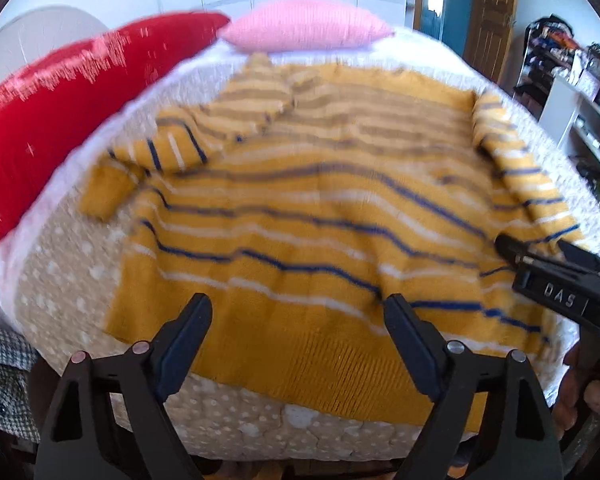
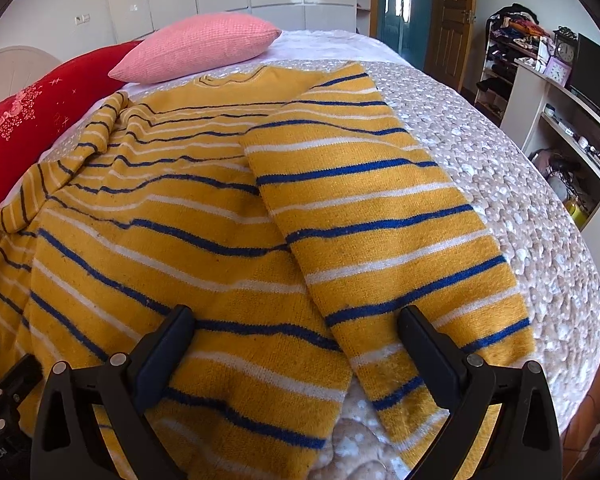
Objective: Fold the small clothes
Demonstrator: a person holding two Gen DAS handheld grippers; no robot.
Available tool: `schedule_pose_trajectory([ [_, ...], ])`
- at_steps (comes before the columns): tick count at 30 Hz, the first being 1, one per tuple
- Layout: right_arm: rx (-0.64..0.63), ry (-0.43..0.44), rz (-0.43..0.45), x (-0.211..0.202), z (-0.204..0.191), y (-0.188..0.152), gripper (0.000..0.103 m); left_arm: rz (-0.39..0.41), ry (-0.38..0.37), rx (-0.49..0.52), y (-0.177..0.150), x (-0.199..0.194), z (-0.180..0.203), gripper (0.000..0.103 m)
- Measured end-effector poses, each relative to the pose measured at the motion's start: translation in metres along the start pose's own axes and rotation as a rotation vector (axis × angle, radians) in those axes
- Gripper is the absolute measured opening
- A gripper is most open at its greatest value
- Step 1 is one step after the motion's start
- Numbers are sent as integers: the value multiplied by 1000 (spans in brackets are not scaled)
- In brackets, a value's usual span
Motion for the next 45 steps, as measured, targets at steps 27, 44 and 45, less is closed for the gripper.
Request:
schedule_pose_trajectory([
  [27,171,112,-231,141,82,252,36,67,-128,-108,67,-4,-47,87],
  [44,-62,-309,-105,140,47,359,22,43,-46,-298,65,10,-145,87],
  [45,-65,-328,-63,125,45,353,28,46,-44,-310,63,10,-152,87],
])
Point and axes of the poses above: each gripper's, at about its wrist camera, not at the fingertips, and x roughly the way its jaws point, z to its right, y to its top, the point moved 6 cm from there along x, roughly the way its jaws point, and after that the axes turned 7 degrees about -z, right-handed, at the moved point
